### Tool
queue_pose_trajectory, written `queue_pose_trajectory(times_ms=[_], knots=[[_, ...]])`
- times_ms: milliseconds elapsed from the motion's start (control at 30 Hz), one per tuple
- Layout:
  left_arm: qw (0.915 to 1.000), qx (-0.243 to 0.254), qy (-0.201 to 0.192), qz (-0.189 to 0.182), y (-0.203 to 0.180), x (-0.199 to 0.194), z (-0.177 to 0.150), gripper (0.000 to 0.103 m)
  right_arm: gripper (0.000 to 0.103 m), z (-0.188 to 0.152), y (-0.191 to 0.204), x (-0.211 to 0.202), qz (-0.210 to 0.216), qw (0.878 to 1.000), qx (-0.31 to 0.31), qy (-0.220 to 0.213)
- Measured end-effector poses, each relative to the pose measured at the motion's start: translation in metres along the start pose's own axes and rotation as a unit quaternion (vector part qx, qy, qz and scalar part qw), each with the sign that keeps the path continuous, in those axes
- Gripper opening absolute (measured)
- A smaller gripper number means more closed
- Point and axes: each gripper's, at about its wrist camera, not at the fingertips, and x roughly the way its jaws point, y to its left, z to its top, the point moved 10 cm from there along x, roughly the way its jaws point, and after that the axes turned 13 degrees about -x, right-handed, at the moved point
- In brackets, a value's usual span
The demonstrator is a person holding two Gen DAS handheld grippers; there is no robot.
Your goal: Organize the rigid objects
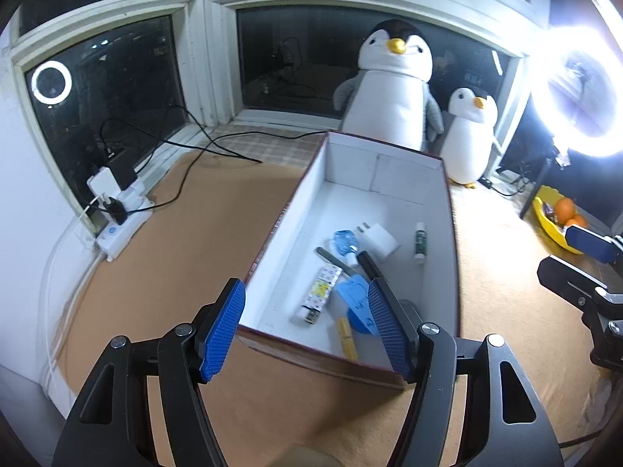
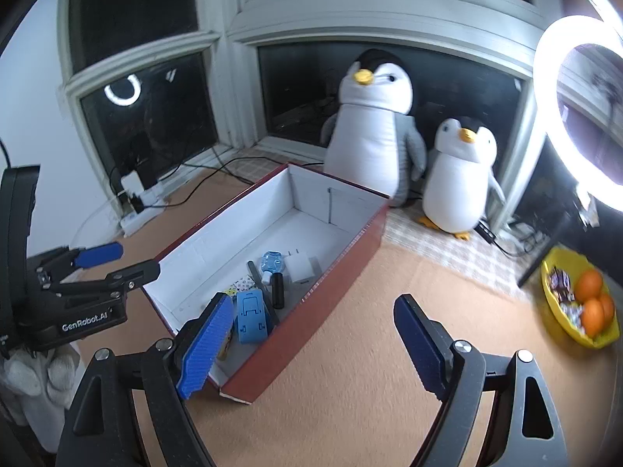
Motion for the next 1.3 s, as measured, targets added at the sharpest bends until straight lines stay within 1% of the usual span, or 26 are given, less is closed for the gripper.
queue_pose_trajectory(times_ms=[133, 200, 233, 400, 700, 1300], knots=[[0.9999, 0.007, -0.007, -0.002, -0.006, -0.011, -0.004, 0.067, 0.083, -0.010, -0.007, -0.013, -0.018, 1.000, 0.018, 0.001], [0.9999, 0.011, -0.009, -0.002, -0.008, -0.016, -0.005, 0.072, 0.083, -0.013, -0.009, -0.020, -0.022, 0.999, 0.029, -0.001], [0.9999, 0.013, -0.010, -0.004, -0.009, -0.019, -0.006, 0.072, 0.083, -0.015, -0.009, -0.024, -0.023, 0.999, 0.034, -0.002], [0.9997, 0.017, -0.014, -0.008, -0.011, -0.026, -0.007, 0.073, 0.086, -0.022, -0.007, -0.033, -0.029, 0.998, 0.048, -0.005], [0.9995, 0.023, -0.014, -0.013, -0.014, -0.031, -0.011, 0.073, 0.086, -0.022, -0.008, -0.041, -0.038, 0.998, 0.046, -0.010], [0.9994, 0.028, -0.012, -0.016, -0.019, -0.031, -0.011, 0.073, 0.086, -0.023, -0.009, -0.041, -0.036, 0.998, 0.044, -0.007]])
